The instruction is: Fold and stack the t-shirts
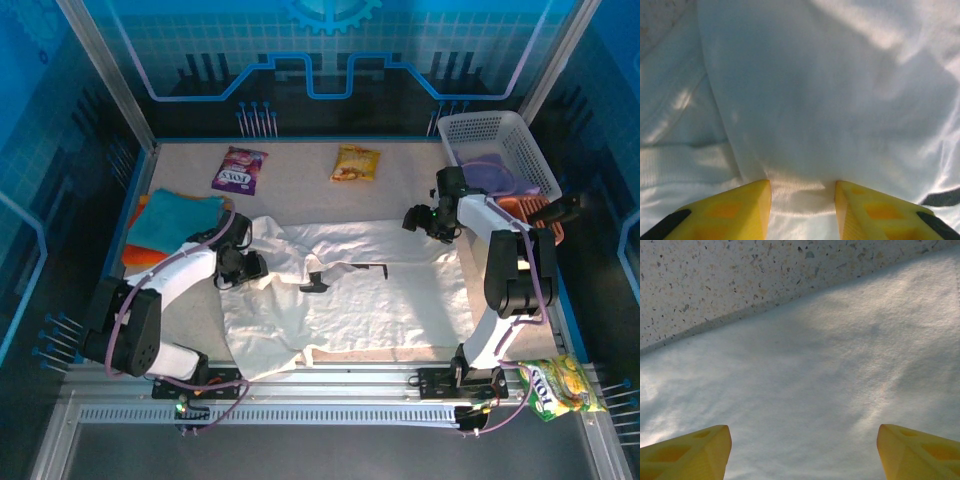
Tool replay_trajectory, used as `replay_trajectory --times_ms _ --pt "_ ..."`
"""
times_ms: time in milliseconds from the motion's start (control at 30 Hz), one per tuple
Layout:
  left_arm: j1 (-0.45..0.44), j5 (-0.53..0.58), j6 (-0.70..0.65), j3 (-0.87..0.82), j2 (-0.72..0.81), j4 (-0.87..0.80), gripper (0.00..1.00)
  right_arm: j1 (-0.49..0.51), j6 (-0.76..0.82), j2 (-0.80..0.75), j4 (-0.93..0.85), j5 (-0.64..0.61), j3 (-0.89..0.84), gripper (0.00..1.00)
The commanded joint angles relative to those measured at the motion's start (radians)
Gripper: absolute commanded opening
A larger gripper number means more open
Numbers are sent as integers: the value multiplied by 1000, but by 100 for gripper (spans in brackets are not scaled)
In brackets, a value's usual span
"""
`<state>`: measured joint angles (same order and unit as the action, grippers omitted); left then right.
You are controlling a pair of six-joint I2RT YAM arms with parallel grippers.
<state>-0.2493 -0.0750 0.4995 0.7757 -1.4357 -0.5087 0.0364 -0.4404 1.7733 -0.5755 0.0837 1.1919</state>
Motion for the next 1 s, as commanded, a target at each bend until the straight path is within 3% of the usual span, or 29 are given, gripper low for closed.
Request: replay_trajectory --times_ms 0,133,333,633,800,967 --pt "10 18 14 -6 -34 48 38 -2 11 10 -7 7 3 77" --pt "10 14 17 -13 -44 40 38 -5 14 12 -9 8 6 77" --pt "10 48 17 -30 37 -31 50 -6 14 12 -9 7 8 77" --pt "10 25 48 -47 -15 39 47 -4 14 12 -12 17 8 77" --pt "9 30 51 -32 -34 50 36 -7 14 12 -14 17 9 77" --pt "8 38 49 -28 -6 22 14 -6 13 19 -12 12 11 77"
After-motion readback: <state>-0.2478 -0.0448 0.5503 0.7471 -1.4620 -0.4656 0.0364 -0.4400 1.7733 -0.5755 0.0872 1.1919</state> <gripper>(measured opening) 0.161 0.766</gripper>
